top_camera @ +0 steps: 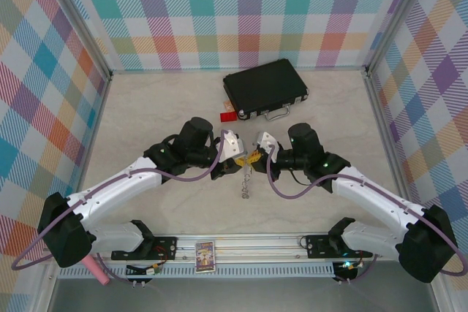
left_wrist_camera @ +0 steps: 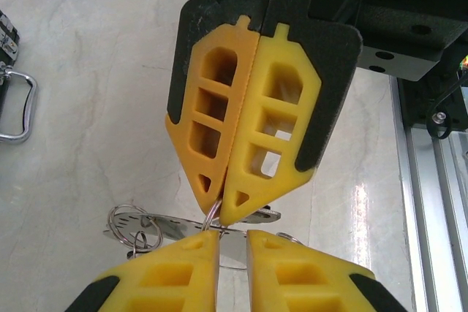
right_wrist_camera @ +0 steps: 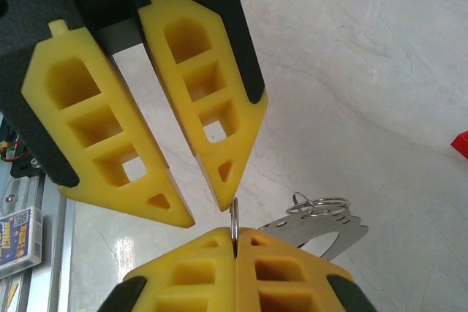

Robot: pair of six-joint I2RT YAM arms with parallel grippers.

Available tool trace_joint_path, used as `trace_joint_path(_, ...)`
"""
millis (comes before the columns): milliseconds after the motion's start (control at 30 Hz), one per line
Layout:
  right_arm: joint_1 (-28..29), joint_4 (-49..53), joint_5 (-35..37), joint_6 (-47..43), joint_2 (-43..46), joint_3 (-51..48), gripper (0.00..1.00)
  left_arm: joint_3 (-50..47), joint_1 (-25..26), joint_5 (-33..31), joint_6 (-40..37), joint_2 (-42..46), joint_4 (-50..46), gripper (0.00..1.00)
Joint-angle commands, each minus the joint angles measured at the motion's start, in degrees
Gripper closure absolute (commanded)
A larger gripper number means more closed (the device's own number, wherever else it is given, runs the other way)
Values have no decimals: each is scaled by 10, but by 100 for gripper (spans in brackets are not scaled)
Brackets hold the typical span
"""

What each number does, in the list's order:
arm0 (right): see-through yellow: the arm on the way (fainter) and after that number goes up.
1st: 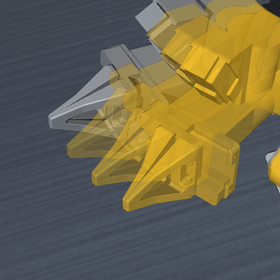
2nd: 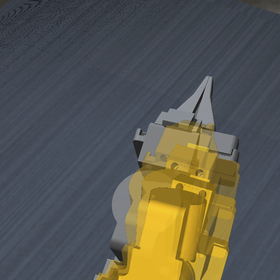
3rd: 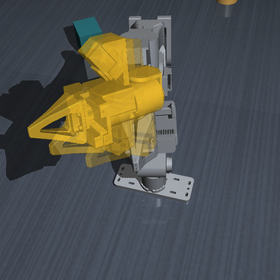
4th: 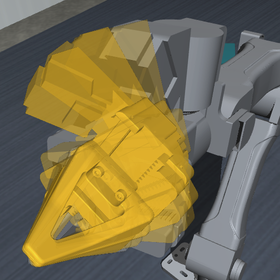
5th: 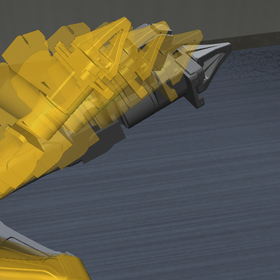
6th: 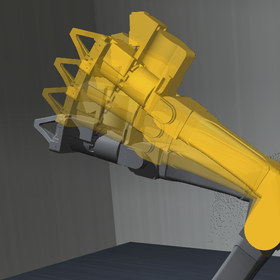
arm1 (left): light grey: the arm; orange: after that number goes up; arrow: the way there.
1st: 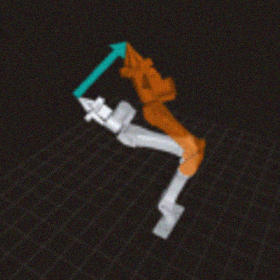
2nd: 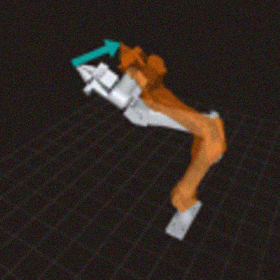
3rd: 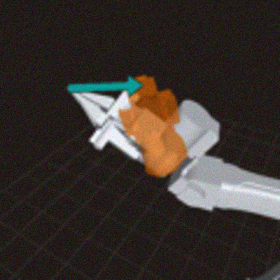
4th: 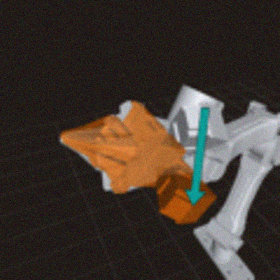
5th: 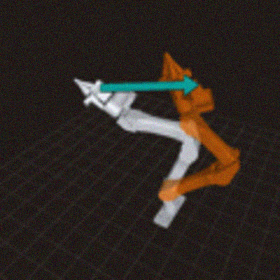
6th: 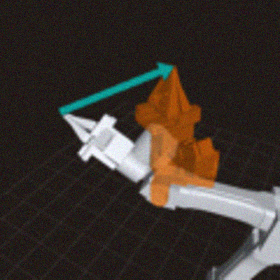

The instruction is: Put the keys on the keyring

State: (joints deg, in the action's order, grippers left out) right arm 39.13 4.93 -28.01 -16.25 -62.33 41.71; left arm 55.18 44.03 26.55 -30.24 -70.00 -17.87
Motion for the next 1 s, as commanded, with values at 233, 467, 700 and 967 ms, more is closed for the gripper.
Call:
trace_joint_path(233, 12, -12, -20, -17, 17, 14, 100, -13, -5, 32, -11, 4, 35, 82)
trace_joint_path(467, 12, -22, -6, -16, 17, 8, 100, -5, -3, 65, -9, 0, 2, 85)
trace_joint_path(700, 11, -30, -2, -14, 28, 2, 100, -11, -1, 61, -14, 1, -6, 94)
trace_joint_path(967, 12, -33, -13, -12, 33, 0, 100, -12, 2, 23, -15, -5, 2, 82)
